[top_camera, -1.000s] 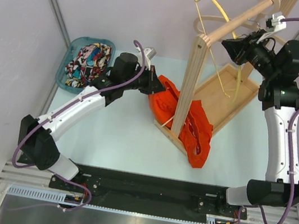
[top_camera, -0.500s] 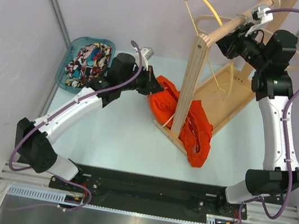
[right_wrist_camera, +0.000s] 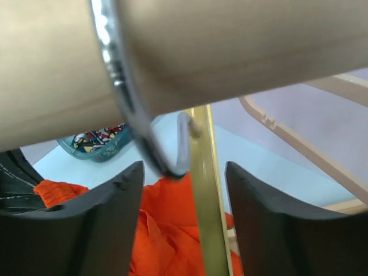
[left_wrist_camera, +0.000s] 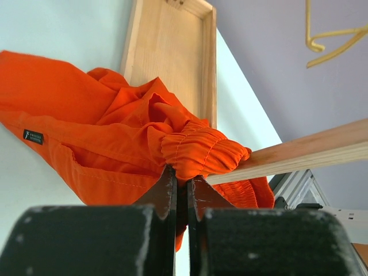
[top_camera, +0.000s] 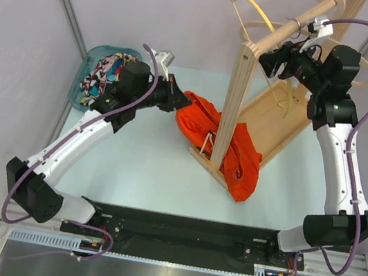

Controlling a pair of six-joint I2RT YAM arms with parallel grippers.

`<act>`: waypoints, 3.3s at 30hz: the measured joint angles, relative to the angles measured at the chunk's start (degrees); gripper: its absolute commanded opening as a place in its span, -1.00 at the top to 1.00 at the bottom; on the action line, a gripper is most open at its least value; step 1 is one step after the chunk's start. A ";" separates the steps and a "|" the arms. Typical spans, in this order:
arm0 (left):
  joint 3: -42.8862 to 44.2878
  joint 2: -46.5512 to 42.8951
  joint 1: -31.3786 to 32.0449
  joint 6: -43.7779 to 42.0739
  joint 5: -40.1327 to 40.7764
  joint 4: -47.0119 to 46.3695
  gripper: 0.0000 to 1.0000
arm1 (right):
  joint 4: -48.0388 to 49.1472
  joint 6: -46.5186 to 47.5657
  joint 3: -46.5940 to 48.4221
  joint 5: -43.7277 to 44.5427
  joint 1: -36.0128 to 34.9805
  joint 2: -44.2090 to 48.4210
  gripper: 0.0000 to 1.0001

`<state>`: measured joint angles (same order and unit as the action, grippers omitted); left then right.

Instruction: Remove the shorts from the hanger

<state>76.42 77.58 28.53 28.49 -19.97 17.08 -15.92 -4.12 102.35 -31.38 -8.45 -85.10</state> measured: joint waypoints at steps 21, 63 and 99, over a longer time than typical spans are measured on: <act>0.09 -7.43 -8.98 -0.02 -1.38 3.80 1.00 | -11.67 -2.78 -15.15 19.74 -0.02 30.27 -1.00; -1.31 -0.87 -2.23 -4.50 -2.64 10.38 0.83 | -33.38 -22.73 -24.57 51.54 -0.02 47.71 -0.99; -49.70 -29.27 -12.04 35.41 7.13 13.14 -0.99 | -32.65 -22.18 -32.11 48.68 -0.02 48.96 -1.00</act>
<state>26.72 48.31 16.49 63.90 -12.84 30.22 -48.58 -26.30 70.24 17.30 -8.47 -36.14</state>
